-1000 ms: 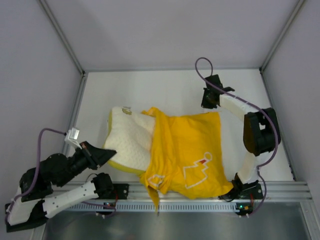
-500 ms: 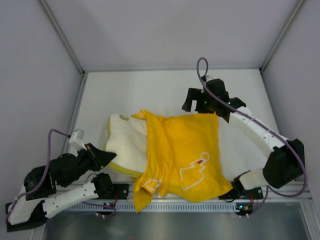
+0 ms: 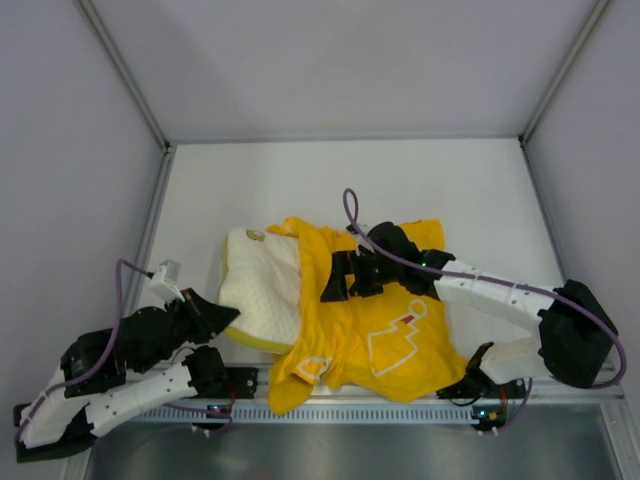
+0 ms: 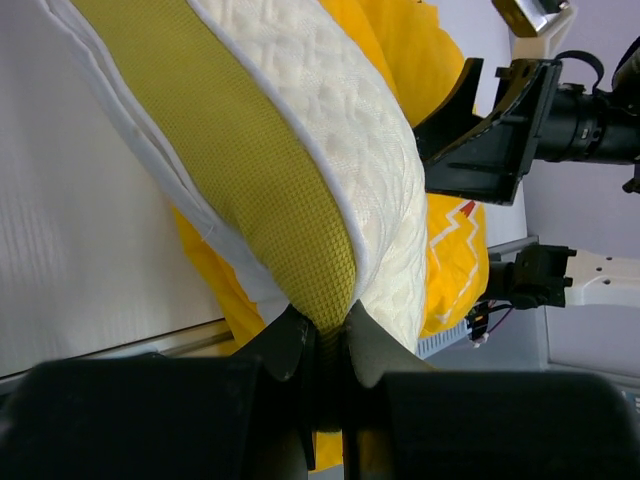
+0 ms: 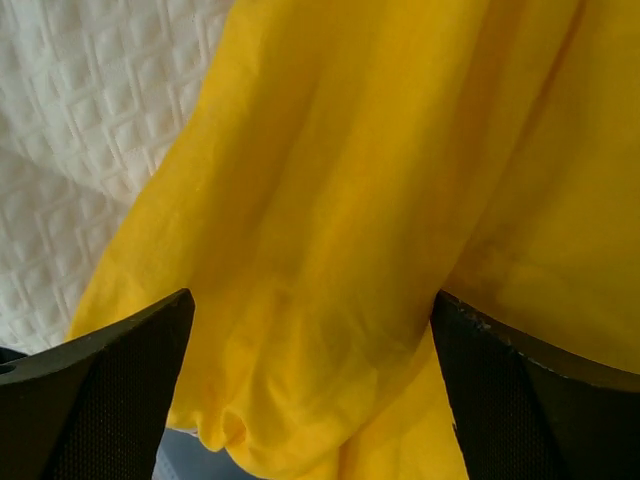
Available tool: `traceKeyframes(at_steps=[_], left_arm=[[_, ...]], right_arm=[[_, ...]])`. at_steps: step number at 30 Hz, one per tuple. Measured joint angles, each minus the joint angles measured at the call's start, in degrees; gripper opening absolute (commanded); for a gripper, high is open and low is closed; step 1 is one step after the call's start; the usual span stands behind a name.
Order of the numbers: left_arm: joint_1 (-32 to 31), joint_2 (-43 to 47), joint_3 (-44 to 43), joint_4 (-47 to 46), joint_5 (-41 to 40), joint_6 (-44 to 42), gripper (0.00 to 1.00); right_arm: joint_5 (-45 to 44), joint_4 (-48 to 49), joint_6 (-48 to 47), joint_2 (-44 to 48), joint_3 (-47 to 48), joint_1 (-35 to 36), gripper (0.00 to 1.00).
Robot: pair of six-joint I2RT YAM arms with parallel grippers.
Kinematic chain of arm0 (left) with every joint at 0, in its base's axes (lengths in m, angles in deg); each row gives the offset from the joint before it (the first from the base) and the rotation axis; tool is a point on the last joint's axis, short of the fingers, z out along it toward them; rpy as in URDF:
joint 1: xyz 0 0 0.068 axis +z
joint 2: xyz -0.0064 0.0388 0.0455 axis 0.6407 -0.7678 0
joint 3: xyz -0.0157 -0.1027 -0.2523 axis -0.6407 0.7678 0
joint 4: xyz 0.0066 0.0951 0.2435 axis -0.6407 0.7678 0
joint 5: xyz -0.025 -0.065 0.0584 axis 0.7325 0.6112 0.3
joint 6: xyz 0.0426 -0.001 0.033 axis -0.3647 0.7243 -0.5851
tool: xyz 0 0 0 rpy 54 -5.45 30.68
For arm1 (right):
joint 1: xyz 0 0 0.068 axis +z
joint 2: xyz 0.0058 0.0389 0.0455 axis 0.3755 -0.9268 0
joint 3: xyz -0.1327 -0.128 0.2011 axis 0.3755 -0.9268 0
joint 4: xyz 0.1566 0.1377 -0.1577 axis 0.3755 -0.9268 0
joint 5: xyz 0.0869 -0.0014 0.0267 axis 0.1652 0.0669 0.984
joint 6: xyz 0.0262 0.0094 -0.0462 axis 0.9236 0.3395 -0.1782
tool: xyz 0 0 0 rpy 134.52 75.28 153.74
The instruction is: Remove the pillowcase from the pillow
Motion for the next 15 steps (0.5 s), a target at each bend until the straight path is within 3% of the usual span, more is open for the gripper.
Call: traceKeyframes(at_steps=[2, 3, 5, 6, 8, 9, 15], left_arm=[[0.00, 0.39, 0.70, -0.11, 0.15, 0.33, 0.00], [0.00, 0.63, 0.94, -0.13, 0.20, 0.46, 0.00], [0.00, 1.11, 1.09, -0.15, 0.24, 0.59, 0.00], [0.00, 1.33, 1.09, -0.15, 0.35, 0.66, 0.00], [0.00, 1.92, 1.09, -0.13, 0.46, 0.72, 0.00], [0.00, 2.12, 1.09, -0.13, 0.52, 0.74, 0.00], [0.00, 2.47, 0.92, -0.11, 0.59, 0.66, 0.00]], right_arm=[[-0.94, 0.87, 0.59, -2.14, 0.02, 2.40, 0.84], [-1.62, 1.11, 1.01, -3.04, 0.02, 3.32, 0.71], [-3.06, 1.40, 1.60, -4.50, 0.07, 4.46, 0.61], [-3.89, 1.42, 1.79, -5.03, 0.04, 4.74, 0.46], [-5.60, 1.42, 2.03, -5.51, 0.07, 4.81, 0.31], [-6.45, 1.40, 2.08, -5.57, 0.07, 4.79, 0.14], [-13.03, -0.66, 1.46, -4.96, 0.48, 4.76, 0.03]])
